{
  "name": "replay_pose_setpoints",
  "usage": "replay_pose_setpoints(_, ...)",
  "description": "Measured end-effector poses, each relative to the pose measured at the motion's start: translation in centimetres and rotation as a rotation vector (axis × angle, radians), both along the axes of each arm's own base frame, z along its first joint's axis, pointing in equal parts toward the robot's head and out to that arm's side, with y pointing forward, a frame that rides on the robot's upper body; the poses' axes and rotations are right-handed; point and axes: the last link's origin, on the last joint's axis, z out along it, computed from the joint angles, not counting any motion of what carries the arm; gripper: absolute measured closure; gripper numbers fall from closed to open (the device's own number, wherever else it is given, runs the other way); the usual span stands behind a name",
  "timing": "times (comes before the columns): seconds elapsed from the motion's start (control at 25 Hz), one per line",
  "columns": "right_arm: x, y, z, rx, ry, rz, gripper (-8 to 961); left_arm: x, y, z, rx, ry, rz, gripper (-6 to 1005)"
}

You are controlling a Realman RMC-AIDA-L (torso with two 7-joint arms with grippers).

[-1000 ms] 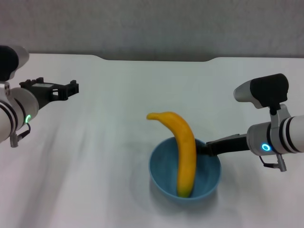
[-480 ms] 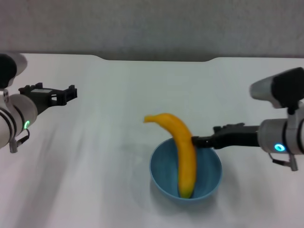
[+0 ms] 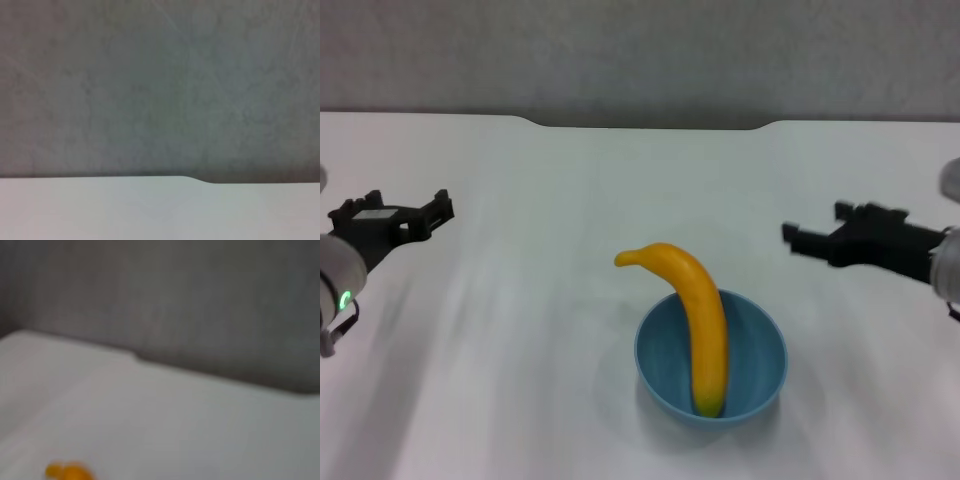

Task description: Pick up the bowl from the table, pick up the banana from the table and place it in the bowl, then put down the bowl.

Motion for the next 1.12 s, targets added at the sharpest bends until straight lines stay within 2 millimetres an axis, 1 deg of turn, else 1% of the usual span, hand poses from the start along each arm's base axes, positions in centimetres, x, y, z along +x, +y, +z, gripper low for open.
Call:
replay_pose_setpoints(0.12, 1.2, -0.2, 0.6, 0.092, 0.024, 0.010, 73, -1.0, -0.7, -0.6, 0.009, 0.002, -0.026, 104)
replay_pose_setpoints(0.24, 2.7, -0.6, 0.5, 0.141, 0.054, 0.009, 73, -1.8, -1.2, -1.2, 0.021, -0.004, -0.057, 104)
replay_pose_setpoints(0.4, 4.2, -1.2, 0.3, 0.202, 0.097, 0.040, 74, -2.0, -1.7, -1.6, 0.035, -0.010, -0.103, 103)
replay_pose_setpoints(0.52, 4.7, -1.5, 0.1, 0.233, 0.141, 0.076, 73, -2.1, -1.8, -1.6, 0.041, -0.012, -0.113, 104)
replay_pose_setpoints(0.6, 5.3, -1.9, -0.1, 0.255, 0.163, 0.096, 73, -2.6, -2.0, -2.0, 0.033, -0.012, -0.101, 105)
replay_pose_setpoints(0.68, 5.5, -2.3, -0.1, 0.281, 0.184, 0.128, 73, -2.8, -2.1, -2.4, 0.022, -0.015, -0.101, 106)
replay_pose_setpoints(0.84, 5.3, -2.9, 0.3, 0.330, 0.250, 0.208, 73, -2.6, -2.0, -3.3, 0.000, -0.015, -0.125, 107)
replay_pose_setpoints(0.96, 5.9, -3.3, 0.5, 0.360, 0.303, 0.194, 73, -2.6, -2.1, -3.8, -0.007, -0.014, -0.144, 107)
replay_pose_setpoints(1.12, 6.8, -3.5, 0.8, 0.390, 0.306, 0.154, 73, -2.2, -2.0, -4.1, -0.010, -0.017, -0.170, 108)
